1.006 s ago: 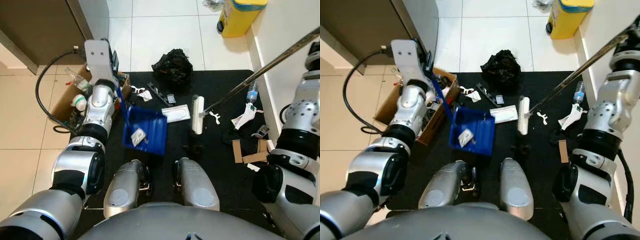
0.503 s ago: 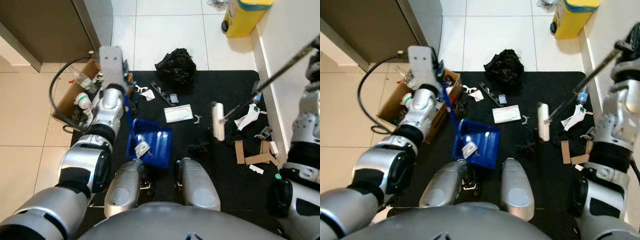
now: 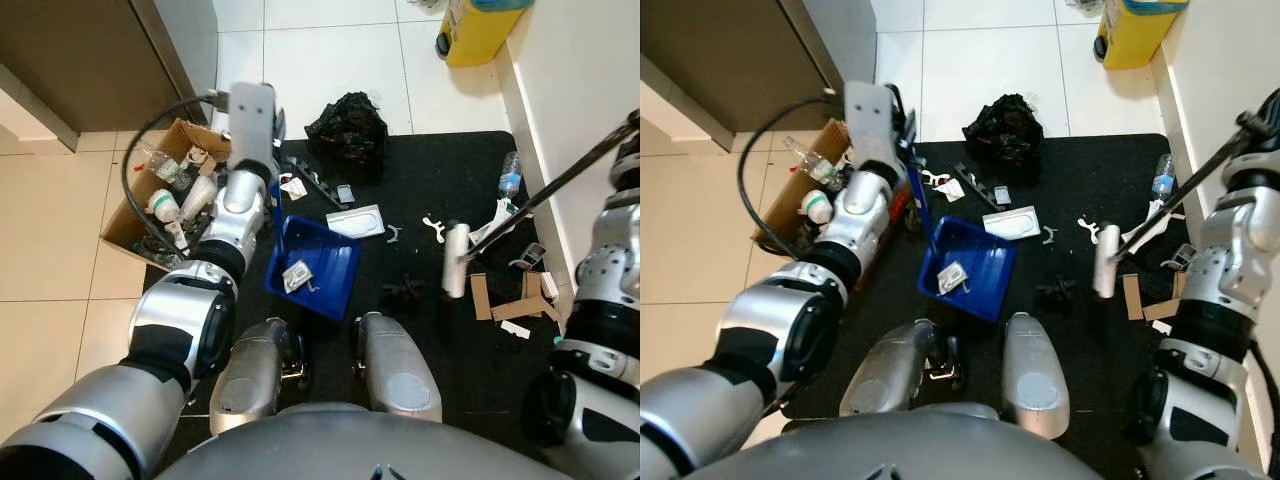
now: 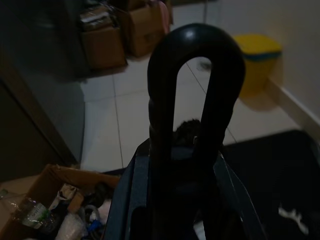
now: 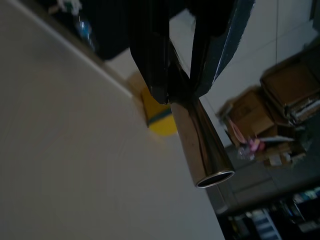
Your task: Sweep floor
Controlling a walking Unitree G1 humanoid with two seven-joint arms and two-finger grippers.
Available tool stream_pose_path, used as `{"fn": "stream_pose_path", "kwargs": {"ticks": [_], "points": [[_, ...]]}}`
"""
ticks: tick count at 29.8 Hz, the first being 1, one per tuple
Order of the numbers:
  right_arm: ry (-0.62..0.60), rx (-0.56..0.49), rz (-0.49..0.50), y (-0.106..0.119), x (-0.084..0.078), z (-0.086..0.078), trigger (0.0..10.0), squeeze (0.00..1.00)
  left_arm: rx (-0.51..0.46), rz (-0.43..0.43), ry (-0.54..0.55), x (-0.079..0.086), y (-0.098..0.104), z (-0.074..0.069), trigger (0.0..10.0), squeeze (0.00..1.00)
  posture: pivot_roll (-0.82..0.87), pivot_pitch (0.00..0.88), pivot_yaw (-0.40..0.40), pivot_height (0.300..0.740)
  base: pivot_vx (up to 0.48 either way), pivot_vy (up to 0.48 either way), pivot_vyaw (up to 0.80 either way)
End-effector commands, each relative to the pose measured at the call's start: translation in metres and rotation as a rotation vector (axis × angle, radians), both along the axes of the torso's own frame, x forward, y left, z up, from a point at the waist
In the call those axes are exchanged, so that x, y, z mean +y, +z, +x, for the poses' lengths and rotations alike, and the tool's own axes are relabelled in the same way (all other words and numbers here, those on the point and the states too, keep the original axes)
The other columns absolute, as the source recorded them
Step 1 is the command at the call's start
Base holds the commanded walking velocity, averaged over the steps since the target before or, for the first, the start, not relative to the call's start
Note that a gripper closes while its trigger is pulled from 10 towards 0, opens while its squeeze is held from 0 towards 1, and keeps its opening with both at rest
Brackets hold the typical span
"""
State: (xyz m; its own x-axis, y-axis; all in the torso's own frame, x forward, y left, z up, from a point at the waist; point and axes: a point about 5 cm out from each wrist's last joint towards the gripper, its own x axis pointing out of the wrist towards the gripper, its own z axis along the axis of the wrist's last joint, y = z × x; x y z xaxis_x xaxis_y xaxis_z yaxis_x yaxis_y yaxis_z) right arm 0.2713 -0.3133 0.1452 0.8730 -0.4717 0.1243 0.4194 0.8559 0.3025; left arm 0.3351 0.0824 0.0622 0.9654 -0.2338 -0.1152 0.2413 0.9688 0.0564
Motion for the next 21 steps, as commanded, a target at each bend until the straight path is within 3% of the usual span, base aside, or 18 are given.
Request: {"fn": "stream_pose_path", "kwargs": {"ticks": [1,5,10,16,21], "points": [[0.001,-0.003,0.04,-0.003,0.004,0.0,10.0,0.0,0.028,0.048,-0.014,-0.002,-0.011,-0.008,10.0,0.0,-0.11,0.095,0.068,0.74,0.0,0.0,0.0],[0.016,0.027,0.027,-0.009,0.012,0.001,10.0,0.0,0.053,0.097,-0.022,-0.002,-0.023,-0.017,10.0,0.0,-0.11,0.099,0.061,0.74,0.0,0.0,0.0],[0.009,0.009,0.002,-0.004,0.009,0.0,10.0,0.0,0.045,0.046,0.036,0.006,-0.019,-0.013,10.0,0.0,-0.1,0.096,0.058,0.74,0.0,0.0,0.0],[0.025,-0.09,-0.068,0.025,0.004,0.005,10.0,0.0,-0.071,-0.067,0.157,0.035,0.012,0.008,10.0,0.0,-0.07,0.081,0.057,0.74,0.0,0.0,0.0],[0.117,-0.286,-0.101,0.071,0.02,0.015,10.0,0.0,-0.196,-0.143,0.273,0.073,0.05,0.027,10.0,0.0,-0.03,0.06,0.054,0.74,0.0,0.0,0.0]]}}
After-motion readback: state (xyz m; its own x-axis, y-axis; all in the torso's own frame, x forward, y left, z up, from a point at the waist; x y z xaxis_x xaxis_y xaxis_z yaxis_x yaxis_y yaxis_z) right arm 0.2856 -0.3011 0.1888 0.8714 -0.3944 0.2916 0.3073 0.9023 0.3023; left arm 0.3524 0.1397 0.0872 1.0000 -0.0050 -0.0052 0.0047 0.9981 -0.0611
